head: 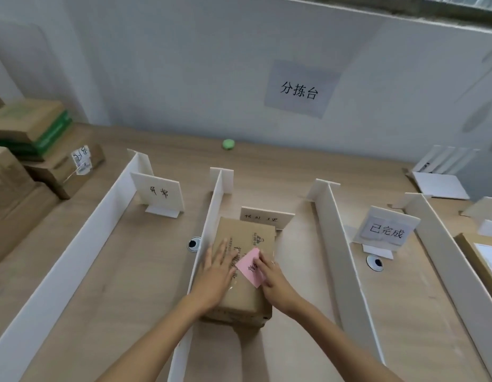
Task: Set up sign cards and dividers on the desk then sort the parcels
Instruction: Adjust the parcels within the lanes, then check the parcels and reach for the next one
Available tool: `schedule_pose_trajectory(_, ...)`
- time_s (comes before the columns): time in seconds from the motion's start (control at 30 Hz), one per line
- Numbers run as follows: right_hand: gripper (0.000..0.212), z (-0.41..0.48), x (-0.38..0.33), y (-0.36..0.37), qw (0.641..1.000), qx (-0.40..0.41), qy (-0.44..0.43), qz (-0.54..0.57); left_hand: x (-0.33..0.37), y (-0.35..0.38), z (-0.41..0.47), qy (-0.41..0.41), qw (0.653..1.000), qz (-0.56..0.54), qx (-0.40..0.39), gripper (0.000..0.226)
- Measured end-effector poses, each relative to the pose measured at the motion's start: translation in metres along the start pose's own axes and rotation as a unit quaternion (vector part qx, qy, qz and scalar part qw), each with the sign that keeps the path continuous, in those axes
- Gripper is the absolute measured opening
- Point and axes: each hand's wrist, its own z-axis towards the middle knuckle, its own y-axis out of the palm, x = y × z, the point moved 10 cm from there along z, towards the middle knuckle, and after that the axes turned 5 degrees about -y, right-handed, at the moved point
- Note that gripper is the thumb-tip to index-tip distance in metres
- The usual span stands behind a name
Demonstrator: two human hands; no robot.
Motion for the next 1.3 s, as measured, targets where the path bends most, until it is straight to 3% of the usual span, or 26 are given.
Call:
schedule_pose_trajectory(0.07, 0.067, 0.013, 0.001, -0.005, 0.999, -0.016, -0.001, -0.030, -0.008, 0.009, 0.011, -0.041, 0.998, 0.021, -0.044, 0.071)
schedule_pose_trajectory(0.17, 0.064, 0.022, 0.001, -0.013, 0.995, -0.035, -0.014, -0.094, -0.009, 0.006, 0.017, -0.059, 0.996, 0.039, -0.047, 0.049)
schedule_pose_trajectory(0.3, 0.052, 0.006, -0.016, -0.036, 0.992, -0.008, -0.029, -0.124, 0.001, -0.010, 0.003, -0.060, 0.995, 0.024, -0.070, 0.053)
schedule_pose_trajectory(0.5, 0.032, -0.073, -0.074, -0.070, 0.989, 0.072, -0.106, -0.073, 0.028, -0.094, -0.068, -0.030, 0.999, -0.018, -0.032, 0.043)
schedule_pose_trajectory(0.73, 0.027, -0.193, -0.152, -0.090, 0.975, 0.124, -0.180, -0.025, 0.036, -0.207, -0.198, -0.028, 0.997, -0.055, 0.046, 0.029)
schedule_pose_trajectory(1.0, 0.022, -0.270, -0.239, -0.049, 0.961, 0.082, -0.263, 0.016, -0.014, -0.292, -0.370, -0.094, 0.977, -0.095, 0.167, 0.021)
schedule_pose_trajectory(1.13, 0.047, -0.274, -0.294, -0.009, 0.949, 0.070, -0.307, 0.037, -0.071, -0.319, -0.451, -0.183, 0.959, -0.096, 0.194, 0.019)
schedule_pose_trajectory(1.3, 0.045, -0.263, -0.370, 0.069, 0.933, 0.024, -0.357, 0.033, -0.144, -0.348, -0.537, -0.258, 0.931, -0.099, 0.238, 0.019)
